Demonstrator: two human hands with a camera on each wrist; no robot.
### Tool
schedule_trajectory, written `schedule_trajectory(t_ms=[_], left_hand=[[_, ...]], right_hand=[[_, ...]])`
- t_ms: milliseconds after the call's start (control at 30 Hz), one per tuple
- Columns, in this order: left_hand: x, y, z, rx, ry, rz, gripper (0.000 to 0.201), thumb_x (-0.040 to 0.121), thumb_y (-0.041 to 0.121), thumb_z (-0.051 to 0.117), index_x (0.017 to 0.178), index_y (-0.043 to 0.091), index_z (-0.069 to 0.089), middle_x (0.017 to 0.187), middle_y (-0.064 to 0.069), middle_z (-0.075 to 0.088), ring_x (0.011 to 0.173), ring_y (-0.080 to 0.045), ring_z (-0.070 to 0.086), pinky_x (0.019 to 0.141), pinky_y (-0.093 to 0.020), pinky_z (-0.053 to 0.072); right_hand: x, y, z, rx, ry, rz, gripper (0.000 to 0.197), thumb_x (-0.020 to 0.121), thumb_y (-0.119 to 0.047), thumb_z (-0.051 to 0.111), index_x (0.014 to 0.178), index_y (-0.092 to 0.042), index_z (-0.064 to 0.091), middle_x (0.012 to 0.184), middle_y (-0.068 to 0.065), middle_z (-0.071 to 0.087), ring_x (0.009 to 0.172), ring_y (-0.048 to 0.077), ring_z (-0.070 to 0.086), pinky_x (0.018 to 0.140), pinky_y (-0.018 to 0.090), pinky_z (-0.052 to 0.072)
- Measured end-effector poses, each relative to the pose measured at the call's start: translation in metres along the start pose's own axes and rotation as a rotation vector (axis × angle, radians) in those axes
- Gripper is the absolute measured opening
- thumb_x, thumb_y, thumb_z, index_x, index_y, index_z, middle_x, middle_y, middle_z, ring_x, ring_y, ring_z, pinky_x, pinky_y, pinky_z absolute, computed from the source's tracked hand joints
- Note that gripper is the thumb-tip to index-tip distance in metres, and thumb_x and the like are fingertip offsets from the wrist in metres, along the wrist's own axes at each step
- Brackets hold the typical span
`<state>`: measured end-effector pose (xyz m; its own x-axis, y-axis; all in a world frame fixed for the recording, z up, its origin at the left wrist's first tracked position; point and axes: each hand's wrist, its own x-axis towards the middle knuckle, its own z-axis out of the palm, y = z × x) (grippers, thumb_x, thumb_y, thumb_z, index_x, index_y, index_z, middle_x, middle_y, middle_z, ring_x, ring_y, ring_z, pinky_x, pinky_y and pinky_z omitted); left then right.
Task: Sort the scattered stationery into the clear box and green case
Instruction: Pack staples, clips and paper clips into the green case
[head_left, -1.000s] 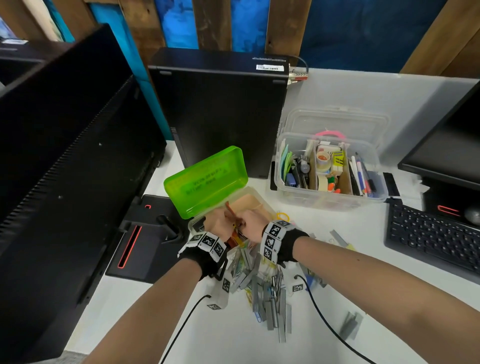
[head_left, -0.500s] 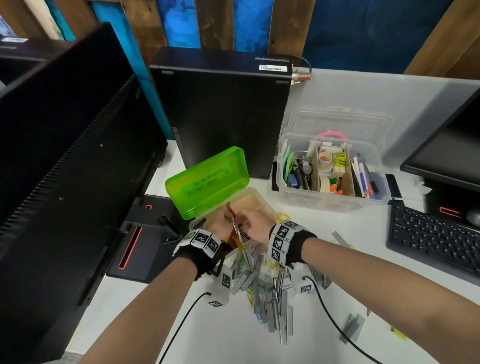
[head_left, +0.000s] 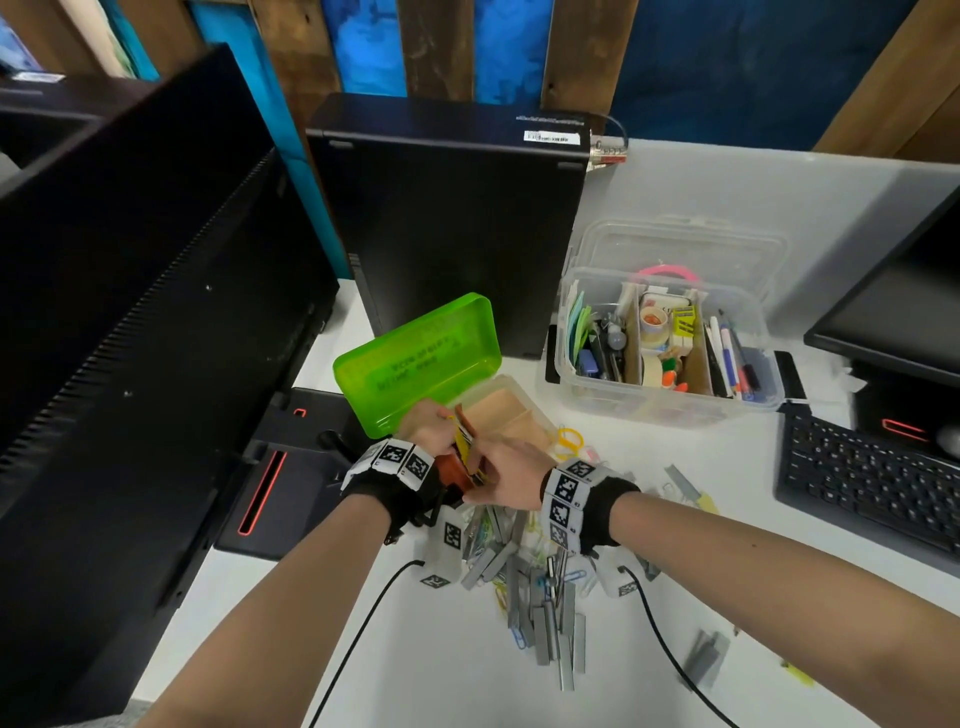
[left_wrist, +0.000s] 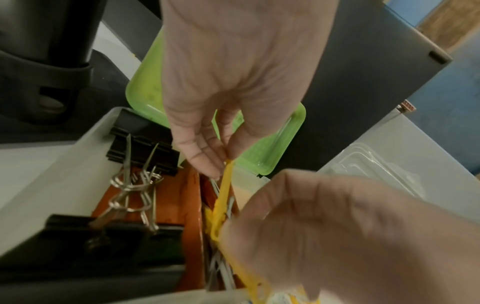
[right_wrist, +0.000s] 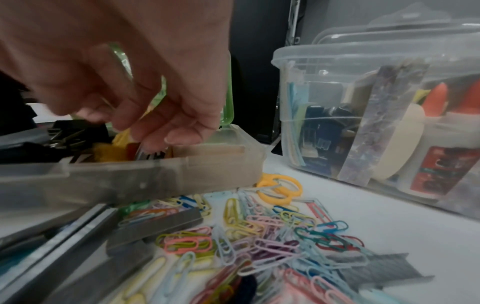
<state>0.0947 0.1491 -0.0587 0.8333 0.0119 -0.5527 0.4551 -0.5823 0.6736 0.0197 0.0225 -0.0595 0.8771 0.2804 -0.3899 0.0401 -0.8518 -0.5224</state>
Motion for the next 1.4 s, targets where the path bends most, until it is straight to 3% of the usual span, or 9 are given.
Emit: schedule_trajectory(t_ms=[233,400,533,700,900,1000,1133,1267,1400], left_hand=[[-0.001,-0.004,-0.001,-0.068,-0.017,-0.029,0.020,0.093,-0.003,0.053,0.111,-0.002,0.061,0.109,-0.024,0.064,0.090,-0.033,0.066,0.071,-0.029,0.056],[0.000,-0.005,-0.003,-0.046,0.027,-0.018,0.011,0.092,0.003,0.058,0.101,-0.001,0.063,0.079,-0.013,0.066,0.054,-0.015,0.060,0.042,-0.016,0.051],[-0.003,-0.002,-0.005,0.001,0.015,-0.025,0.010,0.086,-0.002,0.063,0.095,0.002,0.066,0.069,-0.008,0.063,0.056,-0.016,0.062,0.046,-0.017,0.052],[-0.007,-0.003,0.000,0.079,-0.042,-0.020,0.013,0.081,-0.006,0.063,0.084,0.006,0.063,0.083,-0.015,0.068,0.085,-0.031,0.071,0.080,-0.044,0.058],[-0.017,-0.001,0.007,0.148,-0.097,-0.020,0.013,0.093,0.005,0.055,0.087,-0.002,0.063,0.078,-0.020,0.069,0.083,-0.031,0.071,0.076,-0.043,0.059],[-0.030,0.004,0.010,0.133,-0.165,-0.001,0.018,0.097,0.005,0.046,0.085,0.003,0.059,0.080,-0.018,0.064,0.068,-0.029,0.065,0.058,-0.035,0.058],[-0.047,0.007,0.012,0.238,-0.172,0.156,0.027,0.096,0.006,0.044,0.070,0.016,0.046,0.070,-0.006,0.053,0.063,-0.023,0.060,0.055,-0.027,0.054],[-0.051,0.003,0.022,0.570,-0.005,0.460,0.006,0.094,0.014,0.050,0.098,0.011,0.054,0.083,-0.001,0.058,0.078,-0.022,0.063,0.067,-0.032,0.053],[-0.071,0.000,0.043,0.622,-0.159,0.806,0.018,0.095,0.022,0.047,0.107,0.015,0.058,0.091,-0.002,0.064,0.079,-0.021,0.065,0.066,-0.031,0.053]], right_hand=[[0.002,0.002,0.005,0.041,0.084,0.100,0.011,0.084,-0.013,0.057,0.090,-0.022,0.058,0.098,0.005,0.062,0.091,0.026,0.059,0.074,0.031,0.047],[0.009,0.001,0.000,0.061,0.214,0.156,0.019,0.085,-0.004,0.051,0.092,-0.016,0.064,0.099,0.006,0.066,0.094,0.027,0.058,0.076,0.030,0.042],[0.018,-0.004,0.001,0.130,0.244,0.202,0.013,0.084,-0.007,0.058,0.090,-0.013,0.068,0.099,0.007,0.068,0.095,0.026,0.060,0.077,0.030,0.045],[0.020,-0.001,0.004,0.187,0.134,0.196,0.015,0.086,-0.007,0.059,0.095,-0.010,0.071,0.104,0.008,0.068,0.099,0.027,0.061,0.083,0.031,0.047],[0.005,0.004,-0.006,0.144,0.157,0.158,0.028,0.091,-0.013,0.045,0.093,-0.009,0.073,0.098,0.012,0.070,0.094,0.027,0.063,0.081,0.033,0.050],[-0.003,0.014,-0.010,0.163,0.164,0.151,0.027,0.088,-0.011,0.047,0.098,-0.011,0.073,0.102,0.011,0.071,0.098,0.028,0.063,0.086,0.038,0.050],[-0.018,0.029,-0.015,0.245,0.202,0.169,0.032,0.085,-0.004,0.048,0.098,-0.020,0.073,0.105,0.001,0.071,0.100,0.020,0.062,0.093,0.034,0.048],[-0.038,0.044,-0.012,0.312,0.249,0.215,0.024,0.085,-0.008,0.050,0.095,-0.020,0.069,0.101,0.004,0.069,0.094,0.021,0.063,0.088,0.033,0.050],[-0.061,0.055,-0.012,0.297,0.272,0.259,0.024,0.086,-0.003,0.047,0.094,-0.016,0.066,0.091,0.003,0.063,0.084,0.021,0.058,0.073,0.024,0.043]])
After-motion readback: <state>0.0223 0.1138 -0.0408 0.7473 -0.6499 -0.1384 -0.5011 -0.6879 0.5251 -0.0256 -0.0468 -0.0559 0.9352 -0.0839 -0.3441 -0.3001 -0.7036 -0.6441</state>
